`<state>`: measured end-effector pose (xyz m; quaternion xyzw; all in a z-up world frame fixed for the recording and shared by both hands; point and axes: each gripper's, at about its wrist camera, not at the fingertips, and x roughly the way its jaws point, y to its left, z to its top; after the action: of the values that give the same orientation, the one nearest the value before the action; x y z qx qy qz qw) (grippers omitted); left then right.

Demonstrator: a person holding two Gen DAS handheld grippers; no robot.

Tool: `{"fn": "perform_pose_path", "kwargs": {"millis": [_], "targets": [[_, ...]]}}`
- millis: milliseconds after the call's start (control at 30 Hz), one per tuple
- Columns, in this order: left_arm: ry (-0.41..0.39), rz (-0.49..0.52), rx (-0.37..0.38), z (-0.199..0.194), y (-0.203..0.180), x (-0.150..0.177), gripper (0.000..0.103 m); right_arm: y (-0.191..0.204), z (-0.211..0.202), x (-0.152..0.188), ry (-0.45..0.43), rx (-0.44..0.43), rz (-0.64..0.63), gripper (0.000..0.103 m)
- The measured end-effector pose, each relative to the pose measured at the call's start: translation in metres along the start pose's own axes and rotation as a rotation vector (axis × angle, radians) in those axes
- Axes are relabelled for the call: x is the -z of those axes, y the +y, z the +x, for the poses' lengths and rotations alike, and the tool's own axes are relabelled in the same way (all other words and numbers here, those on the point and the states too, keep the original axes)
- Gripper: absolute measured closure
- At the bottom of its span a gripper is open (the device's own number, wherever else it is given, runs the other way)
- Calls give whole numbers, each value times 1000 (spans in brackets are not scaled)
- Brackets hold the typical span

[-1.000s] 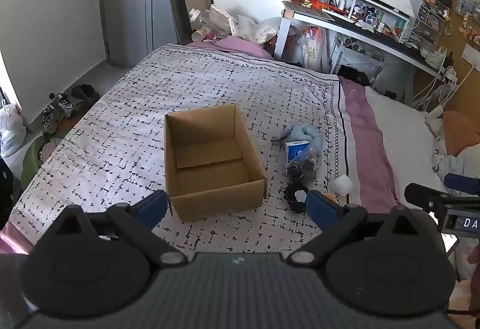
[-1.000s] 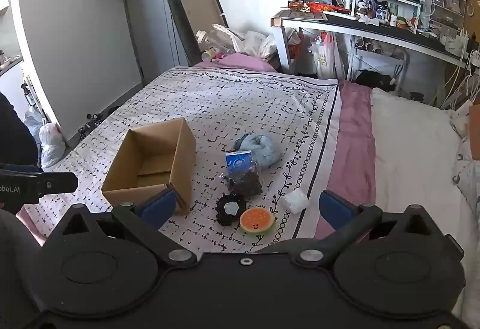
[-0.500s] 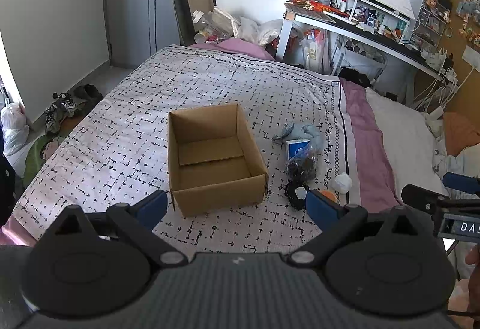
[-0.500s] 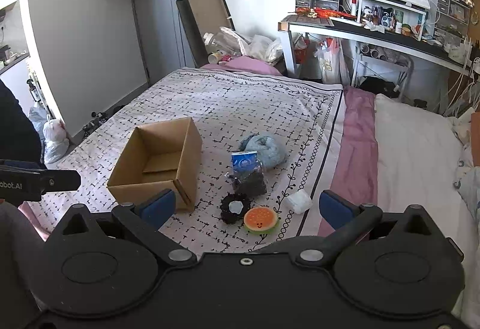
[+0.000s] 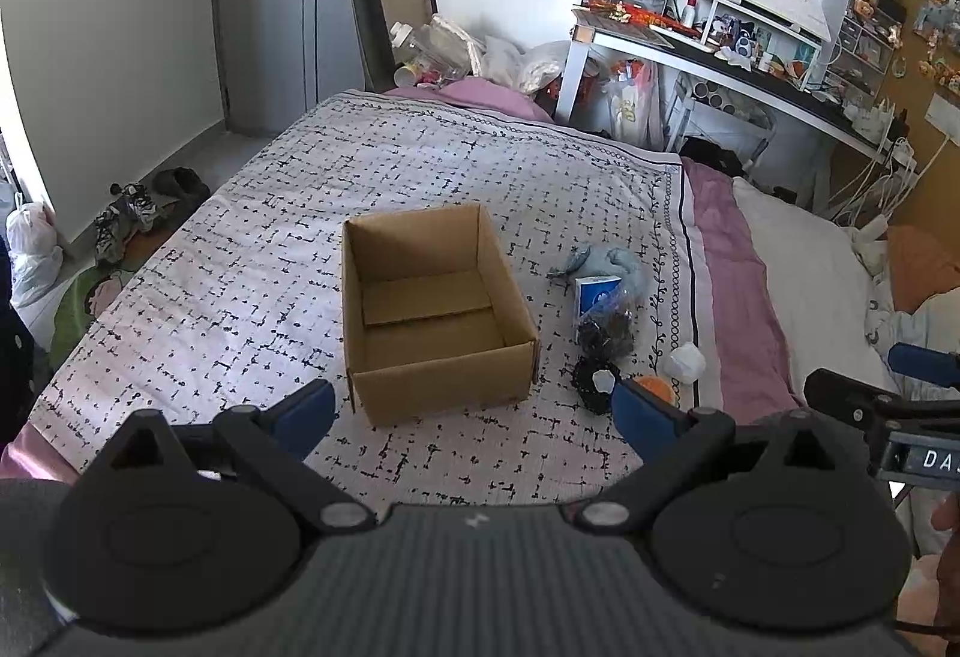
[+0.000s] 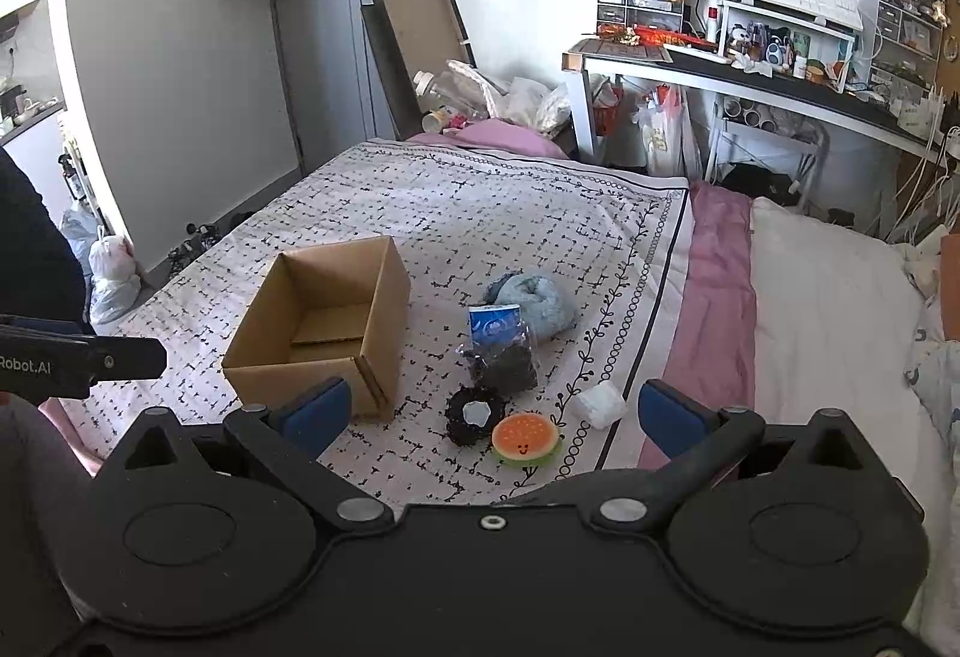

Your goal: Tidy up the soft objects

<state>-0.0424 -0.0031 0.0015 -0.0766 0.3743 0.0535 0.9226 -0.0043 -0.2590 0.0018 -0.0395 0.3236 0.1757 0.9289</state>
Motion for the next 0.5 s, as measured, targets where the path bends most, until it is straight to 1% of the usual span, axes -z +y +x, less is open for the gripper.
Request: {"fn": "perform_pose_path", "kwargs": {"millis": [500], "targets": [[-4, -13, -8, -1, 3, 6, 5, -2, 0, 5, 0, 3, 7, 0]]}}
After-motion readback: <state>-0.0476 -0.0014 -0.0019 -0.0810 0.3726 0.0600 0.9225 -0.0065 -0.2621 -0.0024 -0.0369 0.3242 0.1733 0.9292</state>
